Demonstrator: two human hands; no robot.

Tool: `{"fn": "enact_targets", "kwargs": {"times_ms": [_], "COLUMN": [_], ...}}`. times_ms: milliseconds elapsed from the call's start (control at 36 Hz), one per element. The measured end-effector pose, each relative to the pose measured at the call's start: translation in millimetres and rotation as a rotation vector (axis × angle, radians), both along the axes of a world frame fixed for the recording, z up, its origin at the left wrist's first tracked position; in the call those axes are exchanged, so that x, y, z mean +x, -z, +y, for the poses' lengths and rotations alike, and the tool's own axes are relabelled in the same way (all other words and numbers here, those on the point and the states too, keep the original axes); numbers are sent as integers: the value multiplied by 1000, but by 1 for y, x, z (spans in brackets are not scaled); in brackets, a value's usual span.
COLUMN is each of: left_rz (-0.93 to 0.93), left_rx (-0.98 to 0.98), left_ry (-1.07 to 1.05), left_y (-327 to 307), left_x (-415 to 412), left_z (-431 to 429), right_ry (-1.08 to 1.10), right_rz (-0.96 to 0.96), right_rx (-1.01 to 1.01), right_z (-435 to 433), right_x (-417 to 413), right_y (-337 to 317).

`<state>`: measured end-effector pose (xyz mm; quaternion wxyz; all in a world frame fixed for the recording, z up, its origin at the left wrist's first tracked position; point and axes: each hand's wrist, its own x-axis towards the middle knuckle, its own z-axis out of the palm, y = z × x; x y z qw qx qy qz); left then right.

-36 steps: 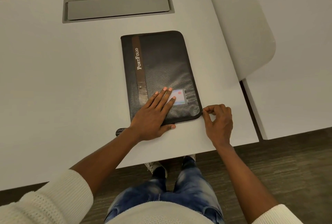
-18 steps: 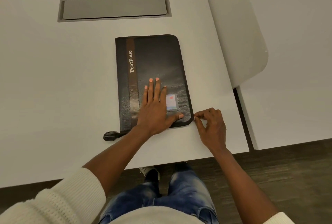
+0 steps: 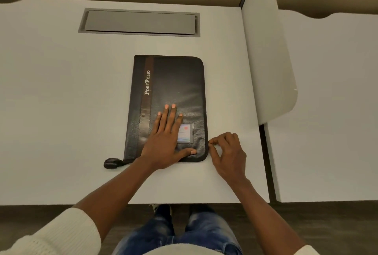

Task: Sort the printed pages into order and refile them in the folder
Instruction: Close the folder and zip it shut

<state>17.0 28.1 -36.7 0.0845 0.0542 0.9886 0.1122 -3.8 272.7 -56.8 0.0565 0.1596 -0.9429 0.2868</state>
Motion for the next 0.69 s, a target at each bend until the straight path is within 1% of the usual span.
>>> {"fn": "enact_targets", "kwargs": {"times_ms": [222,472,694], "left_rz": [8,40,29], "left_rx": [28,46,38], "left_ry": [1,5,8], "left_y": [-3,-3,-2], "left_x": [-1,0,1], "left_z": [0,0,0], "right_ry": [-4,-56,-25], "right_rz": [43,70,37], "right_rx": [-35,-17,-24], "right_z": [-5,-3,-11], "right_x": [-14,-24,-36], "right_y": [3,3,-2]}}
